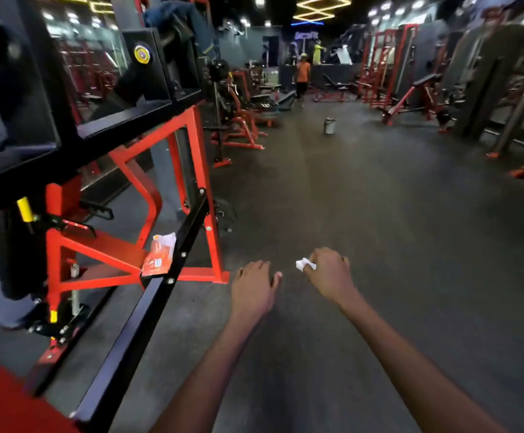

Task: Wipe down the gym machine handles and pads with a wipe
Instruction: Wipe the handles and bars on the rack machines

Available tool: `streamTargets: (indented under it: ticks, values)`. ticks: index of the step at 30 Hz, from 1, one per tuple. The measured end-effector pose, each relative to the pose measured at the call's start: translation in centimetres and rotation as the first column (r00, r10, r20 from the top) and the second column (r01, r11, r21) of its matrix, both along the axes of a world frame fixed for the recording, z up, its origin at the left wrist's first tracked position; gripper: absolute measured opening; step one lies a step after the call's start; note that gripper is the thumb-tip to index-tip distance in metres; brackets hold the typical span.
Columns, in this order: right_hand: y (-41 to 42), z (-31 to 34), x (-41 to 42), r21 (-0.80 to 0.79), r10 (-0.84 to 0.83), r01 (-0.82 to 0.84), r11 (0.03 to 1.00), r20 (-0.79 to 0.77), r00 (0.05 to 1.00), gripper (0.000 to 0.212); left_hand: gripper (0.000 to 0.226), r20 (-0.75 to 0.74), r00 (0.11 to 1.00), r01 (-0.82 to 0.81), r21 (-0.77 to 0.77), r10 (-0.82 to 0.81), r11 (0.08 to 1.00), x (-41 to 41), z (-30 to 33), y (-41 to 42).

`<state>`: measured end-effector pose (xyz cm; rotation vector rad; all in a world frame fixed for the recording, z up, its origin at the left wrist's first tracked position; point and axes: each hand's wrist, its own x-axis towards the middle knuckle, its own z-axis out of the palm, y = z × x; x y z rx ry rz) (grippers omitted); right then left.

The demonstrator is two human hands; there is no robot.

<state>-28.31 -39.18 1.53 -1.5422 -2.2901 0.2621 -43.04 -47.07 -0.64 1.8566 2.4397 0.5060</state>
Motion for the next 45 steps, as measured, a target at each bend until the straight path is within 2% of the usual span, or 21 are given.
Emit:
streamTargets:
  ticks: [8,11,17,23,29,38,45]
  values:
    - [21.5,-1.1,-1.6,-0.052,0.020,-0.023,0.998,-0.050,0.999,0.028,0.039,0.050,0.997,-0.070,0.074,0.066,0.995,-1.8,-0.7,20.7]
    - [29.5,0.0,-3.0,-0.021,0.049,-0.050,0.999,-0.034,0.998,0.029,0.036,0.070,0.994,-0.089,0.114,0.082,0.989,-2.8,0.3,28.1]
    - [43.7,0.2,-7.0,-0.019,0.090,-0.091,0.996,-0.072,0.993,0.025,0.038,0.031,0.994,-0.107,0.082,0.105,0.991,-6.0,0.4,41.5]
    - [59.8,-0.7,-13.0,-0.009,0.174,-0.176,0.984,-0.073,0.982,0.025,0.040,-0.002,0.980,-0.196,0.048,0.197,0.979,-11.2,-0.5,55.9]
    - [76.0,1.0,-19.4,0.027,0.289,-0.287,0.957,-0.065,0.955,0.018,0.040,0.029,0.954,-0.299,0.043,0.298,0.953,-16.2,0.5,70.0]
    - [95.3,1.1,-30.1,0.006,0.377,-0.380,0.925,-0.127,0.917,0.016,0.044,0.106,0.886,-0.456,0.018,0.451,0.890,-25.4,1.6,88.1]
    - [108.0,0.2,-40.6,0.002,0.429,-0.429,0.903,-0.017,0.903,0.021,0.046,0.134,0.871,-0.475,-0.016,0.472,0.880,-34.8,0.8,100.9]
